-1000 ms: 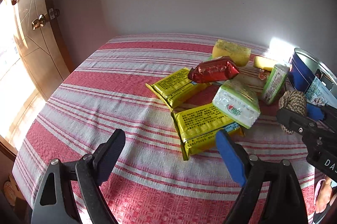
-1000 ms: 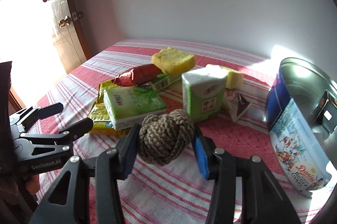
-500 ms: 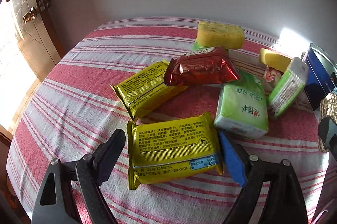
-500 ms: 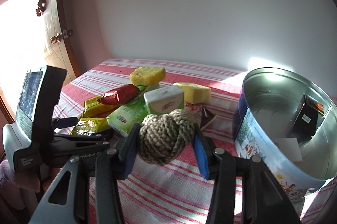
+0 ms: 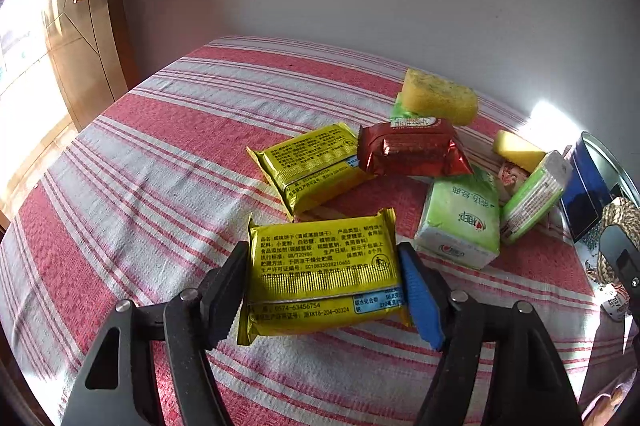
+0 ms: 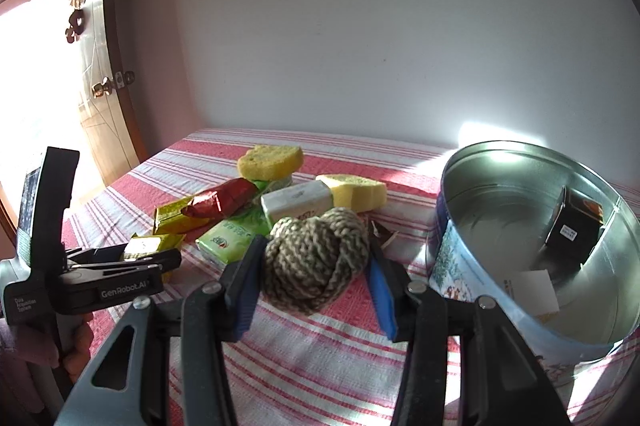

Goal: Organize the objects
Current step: 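Grasp the twine ball with the right gripper while the left grasps a yellow snack packet, then carry the twine ball and yellow packet over the tin and release both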

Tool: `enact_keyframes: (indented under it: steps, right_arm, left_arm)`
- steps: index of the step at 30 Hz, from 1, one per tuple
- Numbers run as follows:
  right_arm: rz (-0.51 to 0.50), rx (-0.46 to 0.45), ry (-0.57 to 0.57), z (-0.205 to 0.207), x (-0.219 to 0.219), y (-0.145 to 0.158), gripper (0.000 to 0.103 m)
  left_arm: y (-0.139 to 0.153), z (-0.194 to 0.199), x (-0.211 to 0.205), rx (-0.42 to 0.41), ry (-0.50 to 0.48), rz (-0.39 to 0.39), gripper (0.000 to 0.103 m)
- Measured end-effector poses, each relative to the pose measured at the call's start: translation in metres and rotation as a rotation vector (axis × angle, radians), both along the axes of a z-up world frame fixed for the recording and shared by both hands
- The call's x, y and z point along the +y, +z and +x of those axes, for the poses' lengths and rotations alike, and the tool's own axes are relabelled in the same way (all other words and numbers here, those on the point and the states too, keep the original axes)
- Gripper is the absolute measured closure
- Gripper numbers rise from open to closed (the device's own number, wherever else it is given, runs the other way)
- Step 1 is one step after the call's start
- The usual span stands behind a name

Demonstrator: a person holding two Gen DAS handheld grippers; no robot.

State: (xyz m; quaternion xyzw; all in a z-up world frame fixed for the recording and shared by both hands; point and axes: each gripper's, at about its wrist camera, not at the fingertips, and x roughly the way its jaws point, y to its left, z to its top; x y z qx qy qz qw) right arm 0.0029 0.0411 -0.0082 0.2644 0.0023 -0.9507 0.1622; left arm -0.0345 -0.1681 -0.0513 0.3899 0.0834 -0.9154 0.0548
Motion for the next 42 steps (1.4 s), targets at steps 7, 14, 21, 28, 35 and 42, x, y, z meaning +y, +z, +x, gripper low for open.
enact_keyframes:
  steps: [7,14,21,28,35,42]
  right_arm:
    - [0.033,0.147,-0.072,0.018,0.01,0.018,0.055]
    - [0.021,0.205,-0.132,0.025,0.039,0.027,0.055]
    - [0.01,0.229,-0.216,0.029,0.078,0.03,0.055]
    - [0.021,0.232,-0.3,0.029,0.115,0.031,0.055]
    - [0.059,0.246,-0.371,0.032,0.147,0.032,0.054]
    - [0.083,0.241,-0.445,0.027,0.18,0.033,0.055]
  left_arm:
    - [0.033,0.016,0.034,0.183,-0.017,-0.082,0.029]
    - [0.051,0.014,0.072,0.254,-0.084,-0.097,0.029]
    - [0.06,0.01,0.114,0.282,-0.14,-0.126,0.029]
    - [0.065,0.006,0.148,0.312,-0.2,-0.134,0.029]
    - [0.072,-0.003,0.174,0.336,-0.245,-0.127,0.029]
    - [0.07,-0.009,0.203,0.341,-0.298,-0.124,0.029]
